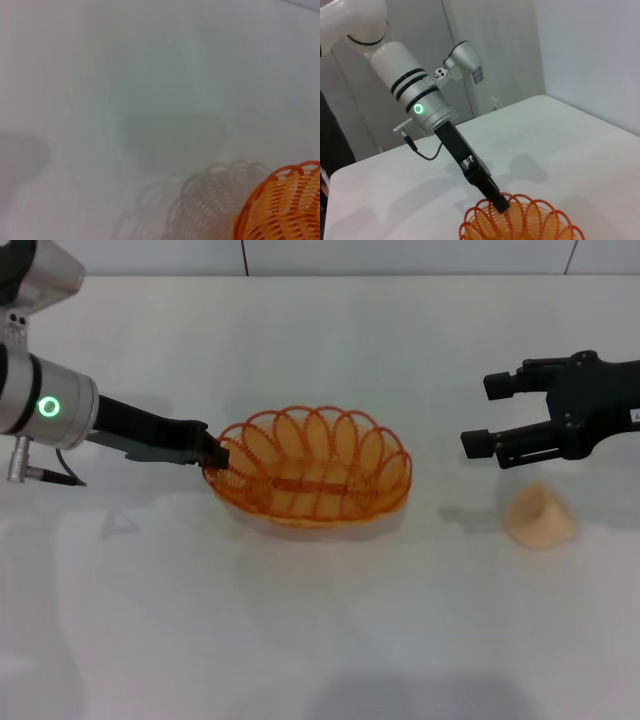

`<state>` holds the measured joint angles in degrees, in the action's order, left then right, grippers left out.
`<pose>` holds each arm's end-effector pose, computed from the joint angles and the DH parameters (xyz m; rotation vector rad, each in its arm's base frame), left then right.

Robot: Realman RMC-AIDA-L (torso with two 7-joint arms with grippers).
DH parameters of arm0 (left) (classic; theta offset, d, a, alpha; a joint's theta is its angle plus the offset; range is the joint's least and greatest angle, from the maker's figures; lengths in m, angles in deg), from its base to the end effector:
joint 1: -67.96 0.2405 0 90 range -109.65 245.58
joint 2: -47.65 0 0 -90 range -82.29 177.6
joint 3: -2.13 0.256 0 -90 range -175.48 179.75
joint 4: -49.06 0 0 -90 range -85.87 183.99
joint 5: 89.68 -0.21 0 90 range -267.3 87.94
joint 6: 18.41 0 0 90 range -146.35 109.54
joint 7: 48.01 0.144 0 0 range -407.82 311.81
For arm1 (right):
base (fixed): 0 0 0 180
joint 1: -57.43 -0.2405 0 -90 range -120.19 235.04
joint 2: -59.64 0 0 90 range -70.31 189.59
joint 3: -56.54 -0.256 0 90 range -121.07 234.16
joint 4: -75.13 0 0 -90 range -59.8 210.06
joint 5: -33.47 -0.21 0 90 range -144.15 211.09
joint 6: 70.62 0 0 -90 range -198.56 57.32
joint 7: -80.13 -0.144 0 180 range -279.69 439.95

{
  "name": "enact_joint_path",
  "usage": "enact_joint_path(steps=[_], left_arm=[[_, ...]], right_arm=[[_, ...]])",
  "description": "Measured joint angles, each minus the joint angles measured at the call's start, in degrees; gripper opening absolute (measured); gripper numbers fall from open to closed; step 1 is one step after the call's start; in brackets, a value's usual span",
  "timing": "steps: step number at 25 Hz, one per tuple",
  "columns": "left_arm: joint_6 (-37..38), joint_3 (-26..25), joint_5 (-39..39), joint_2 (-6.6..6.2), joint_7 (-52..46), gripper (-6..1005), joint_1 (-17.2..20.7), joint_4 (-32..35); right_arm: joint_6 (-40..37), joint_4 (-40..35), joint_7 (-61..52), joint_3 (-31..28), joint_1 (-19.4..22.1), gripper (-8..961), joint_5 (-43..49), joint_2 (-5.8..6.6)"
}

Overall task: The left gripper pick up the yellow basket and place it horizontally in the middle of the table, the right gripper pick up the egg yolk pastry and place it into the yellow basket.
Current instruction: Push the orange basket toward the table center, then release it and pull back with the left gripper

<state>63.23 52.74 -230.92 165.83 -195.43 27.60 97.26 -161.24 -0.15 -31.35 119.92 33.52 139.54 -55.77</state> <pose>-0.2428 0.3801 0.0019 -2.3379 -1.6852 -0.0271 0.1776 0.3338 0.0571 -2.8353 0.5187 0.4820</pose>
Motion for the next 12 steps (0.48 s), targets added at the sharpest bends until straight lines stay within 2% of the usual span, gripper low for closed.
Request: enact_joint_path(steps=[12], left_arm=[[-2.2, 1.7, -2.6, 0.24, -1.3, 75, -2.5, -1.1]], right_arm=[[0.0, 0.6, 1.1, 0.4, 0.0, 841, 0.0, 0.00]])
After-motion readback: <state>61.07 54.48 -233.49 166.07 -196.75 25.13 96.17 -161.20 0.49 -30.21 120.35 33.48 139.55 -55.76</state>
